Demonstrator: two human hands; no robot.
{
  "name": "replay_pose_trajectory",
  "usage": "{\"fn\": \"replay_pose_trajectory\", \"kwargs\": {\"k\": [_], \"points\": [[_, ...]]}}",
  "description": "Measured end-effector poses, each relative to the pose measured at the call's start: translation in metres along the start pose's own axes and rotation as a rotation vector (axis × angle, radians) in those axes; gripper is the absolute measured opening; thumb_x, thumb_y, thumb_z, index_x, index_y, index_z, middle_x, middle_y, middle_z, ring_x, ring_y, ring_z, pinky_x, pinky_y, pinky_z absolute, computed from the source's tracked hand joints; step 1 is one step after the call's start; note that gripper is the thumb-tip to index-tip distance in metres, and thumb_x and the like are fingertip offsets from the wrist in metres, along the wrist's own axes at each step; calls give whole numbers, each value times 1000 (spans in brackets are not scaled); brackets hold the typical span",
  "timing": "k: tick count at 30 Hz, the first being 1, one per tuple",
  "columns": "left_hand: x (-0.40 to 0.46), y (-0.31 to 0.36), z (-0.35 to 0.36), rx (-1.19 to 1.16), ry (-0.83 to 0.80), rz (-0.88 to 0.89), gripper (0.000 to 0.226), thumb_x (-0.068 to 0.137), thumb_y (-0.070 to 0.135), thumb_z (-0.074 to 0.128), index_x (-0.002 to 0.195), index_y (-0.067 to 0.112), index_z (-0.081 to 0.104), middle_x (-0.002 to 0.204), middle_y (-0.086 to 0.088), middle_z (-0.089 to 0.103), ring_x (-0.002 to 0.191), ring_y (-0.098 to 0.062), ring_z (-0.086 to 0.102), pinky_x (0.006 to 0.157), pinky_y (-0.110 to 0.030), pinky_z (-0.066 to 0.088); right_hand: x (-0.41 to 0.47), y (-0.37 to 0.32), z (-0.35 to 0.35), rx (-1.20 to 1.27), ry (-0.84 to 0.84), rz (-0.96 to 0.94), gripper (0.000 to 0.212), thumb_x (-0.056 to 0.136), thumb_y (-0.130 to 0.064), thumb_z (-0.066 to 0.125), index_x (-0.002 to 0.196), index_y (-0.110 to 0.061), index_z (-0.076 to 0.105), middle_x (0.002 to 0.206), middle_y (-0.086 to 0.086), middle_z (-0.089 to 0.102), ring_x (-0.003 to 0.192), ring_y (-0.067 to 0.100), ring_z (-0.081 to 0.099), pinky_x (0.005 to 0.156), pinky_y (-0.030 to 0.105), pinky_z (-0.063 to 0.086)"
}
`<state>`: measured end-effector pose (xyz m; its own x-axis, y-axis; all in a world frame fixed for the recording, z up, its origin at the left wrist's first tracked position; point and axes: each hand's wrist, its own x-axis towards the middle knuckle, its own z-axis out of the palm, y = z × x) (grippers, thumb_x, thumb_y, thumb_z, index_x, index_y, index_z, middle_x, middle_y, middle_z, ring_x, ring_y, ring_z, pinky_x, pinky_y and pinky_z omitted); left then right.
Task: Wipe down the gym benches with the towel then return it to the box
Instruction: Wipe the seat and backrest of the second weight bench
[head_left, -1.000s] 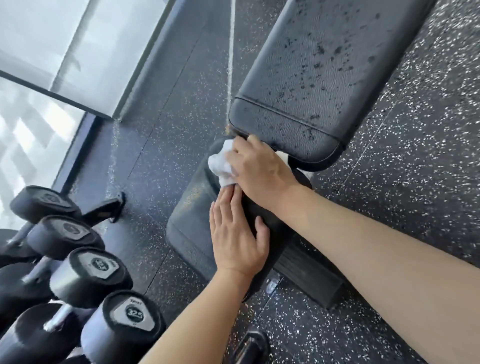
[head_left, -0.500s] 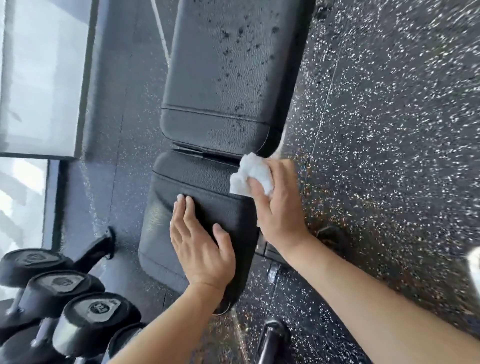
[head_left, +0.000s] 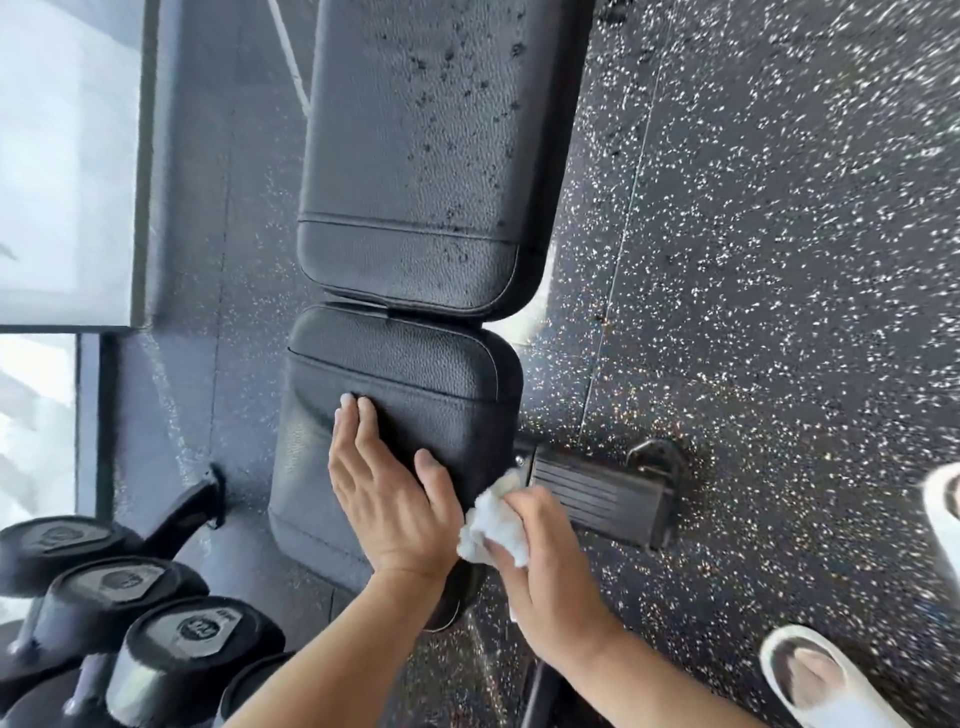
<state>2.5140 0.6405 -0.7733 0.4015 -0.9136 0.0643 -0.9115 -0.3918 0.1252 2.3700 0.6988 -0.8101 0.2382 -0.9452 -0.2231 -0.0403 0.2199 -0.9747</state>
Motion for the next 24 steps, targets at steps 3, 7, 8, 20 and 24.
{"fn": "replay_pose_trajectory", "kwargs": {"k": [3, 7, 8, 20, 24], "points": [[-1, 0, -1, 8, -15, 10, 73, 92, 33, 41, 156, 1, 32, 166, -16, 29, 153, -36, 28, 127, -52, 20, 41, 1, -15, -33, 80, 18, 22, 105, -21, 55, 126, -24, 48, 112, -5, 53, 104, 20, 58, 90, 38, 51], [-1, 2, -2, -4, -17, -3, 72, 92, 33, 41, 156, 1, 32, 166, -15, 29, 153, -35, 28, 125, -54, 21, 71, -3, -19, -28, 184, 12, 25, 107, -18, 58, 129, -19, 47, 114, -3, 53, 107, 18, 57, 95, 29, 47], [-1, 2, -3, -9, -15, -2, 72, 92, 33, 41, 156, 1, 33, 166, -15, 29, 153, -35, 28, 125, -54, 22, 63, -3, -14, -28, 172, 4, 24, 107, -19, 59, 128, -20, 48, 115, -4, 53, 108, 15, 57, 95, 26, 46], [-2, 1, -2, -6, 3, -12, 70, 91, 31, 44, 155, 4, 34, 164, -14, 31, 152, -32, 28, 127, -50, 20, -63, 42, -7, -359, -289, 44, 36, 97, -15, 62, 130, -21, 48, 124, -8, 50, 112, 7, 52, 107, 23, 47], [-1, 2, -2, -18, -10, -36, 71, 91, 32, 46, 156, 6, 33, 165, -12, 30, 154, -30, 27, 128, -48, 19, -6, 6, -56, -410, -192, -89, 40, 94, -14, 65, 132, -15, 52, 121, -4, 51, 110, 14, 50, 99, 29, 45]]}}
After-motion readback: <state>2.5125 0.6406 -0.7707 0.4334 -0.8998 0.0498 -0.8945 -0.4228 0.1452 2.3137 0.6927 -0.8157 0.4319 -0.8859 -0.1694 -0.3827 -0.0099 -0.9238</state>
